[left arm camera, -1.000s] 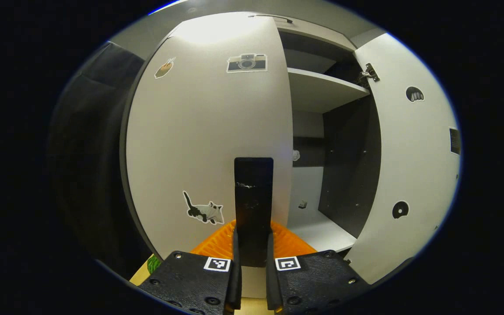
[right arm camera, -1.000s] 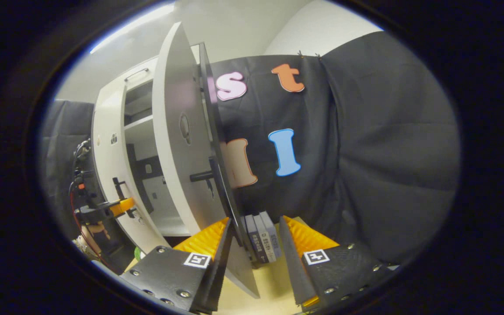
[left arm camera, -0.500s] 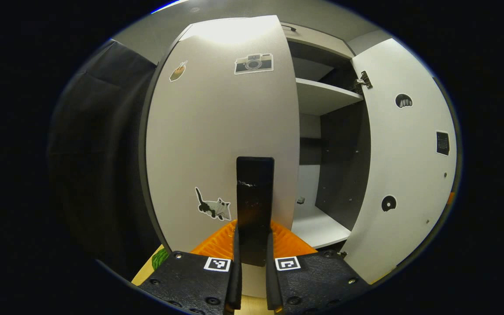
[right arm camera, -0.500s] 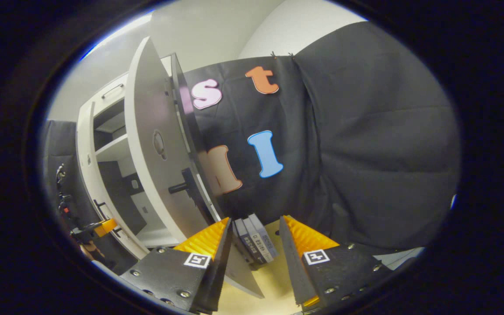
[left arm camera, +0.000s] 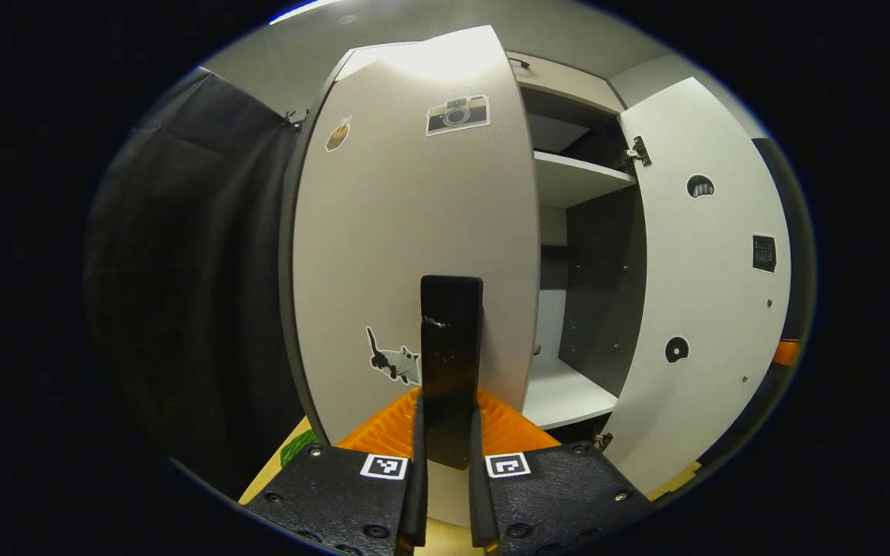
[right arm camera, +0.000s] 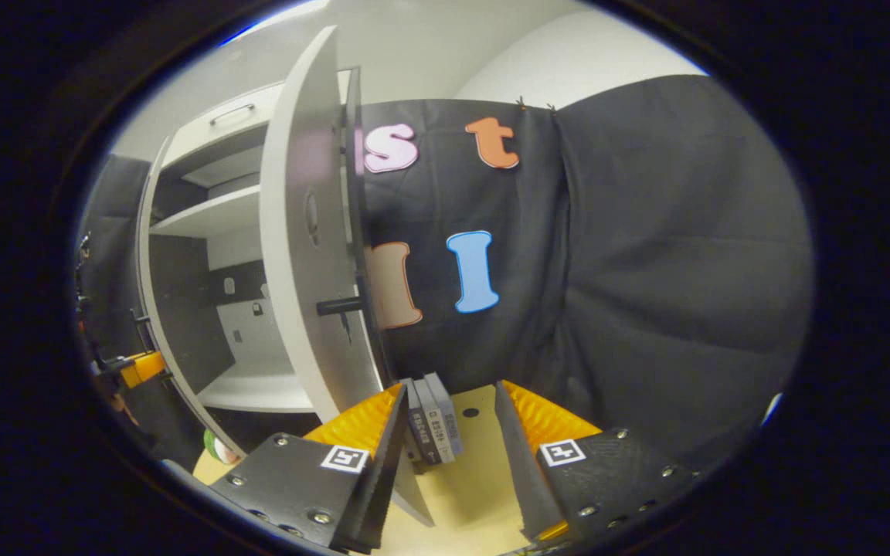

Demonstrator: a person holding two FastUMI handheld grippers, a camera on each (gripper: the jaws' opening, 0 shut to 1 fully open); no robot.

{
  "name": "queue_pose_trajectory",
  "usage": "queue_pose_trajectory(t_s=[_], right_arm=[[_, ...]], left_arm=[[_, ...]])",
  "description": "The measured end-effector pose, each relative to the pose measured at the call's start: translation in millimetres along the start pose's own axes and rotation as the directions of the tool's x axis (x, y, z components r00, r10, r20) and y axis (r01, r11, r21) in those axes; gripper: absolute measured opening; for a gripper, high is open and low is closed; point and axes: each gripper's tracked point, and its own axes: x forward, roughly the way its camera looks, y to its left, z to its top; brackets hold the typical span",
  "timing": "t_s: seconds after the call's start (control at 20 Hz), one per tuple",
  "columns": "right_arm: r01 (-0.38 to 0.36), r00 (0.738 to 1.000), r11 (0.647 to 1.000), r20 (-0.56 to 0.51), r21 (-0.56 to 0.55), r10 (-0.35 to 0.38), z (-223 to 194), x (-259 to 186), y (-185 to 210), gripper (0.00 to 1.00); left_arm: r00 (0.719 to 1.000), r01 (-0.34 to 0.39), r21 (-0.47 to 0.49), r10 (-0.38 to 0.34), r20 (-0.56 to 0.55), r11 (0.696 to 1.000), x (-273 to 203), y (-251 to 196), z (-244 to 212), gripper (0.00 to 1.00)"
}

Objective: Open the right door of the double-door shoe cabinet with the right hand, and open the left door with the left hand.

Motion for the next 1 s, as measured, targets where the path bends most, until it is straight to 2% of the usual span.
queue_pose_trajectory(t_s=[0.05, 0.1, 0.15, 0.25, 0.3, 1.0], right_arm=[[-0.003, 1.0, 1.0, 0.002, -0.011, 0.003, -0.2, 0.7, 3.5, 0.66], [-0.01, 1.0, 1.0, 0.002, -0.018, 0.01, -1.0, 1.1, 6.1, 0.66], [-0.007, 1.0, 1.0, 0.003, -0.028, 0.007, 0.1, 2.0, 7.5, 0.62], [-0.004, 1.0, 0.999, 0.008, -0.037, 0.004, 2.2, 4.4, 7.3, 0.75], [-0.002, 1.0, 0.999, 0.006, -0.034, 0.003, 1.6, 3.8, 6.8, 0.7], [-0.028, 1.0, 0.999, 0.011, -0.029, 0.029, 1.4, 3.6, 17.5, 0.7]], left_arm=[[1.0, -0.005, -0.002, 0.005, 0.002, 1.0, 0.0, 1.1, 0.2, 0.23], [1.0, -0.009, -0.004, 0.009, 0.001, 1.0, 1.3, 1.3, -0.1, 0.23], [1.0, -0.013, -0.005, 0.013, 0.001, 1.0, 1.4, 1.9, 0.0, 0.23], [1.0, -0.023, -0.007, 0.023, 0.004, 1.0, 2.5, 3.5, 0.0, 0.2], [1.0, -0.027, -0.008, 0.027, 0.004, 1.0, 3.2, 4.2, 0.0, 0.2], [0.995, -0.1, 0.006, 0.1, 0.003, 0.995, 5.4, 17.1, -1.4, 0.14]])
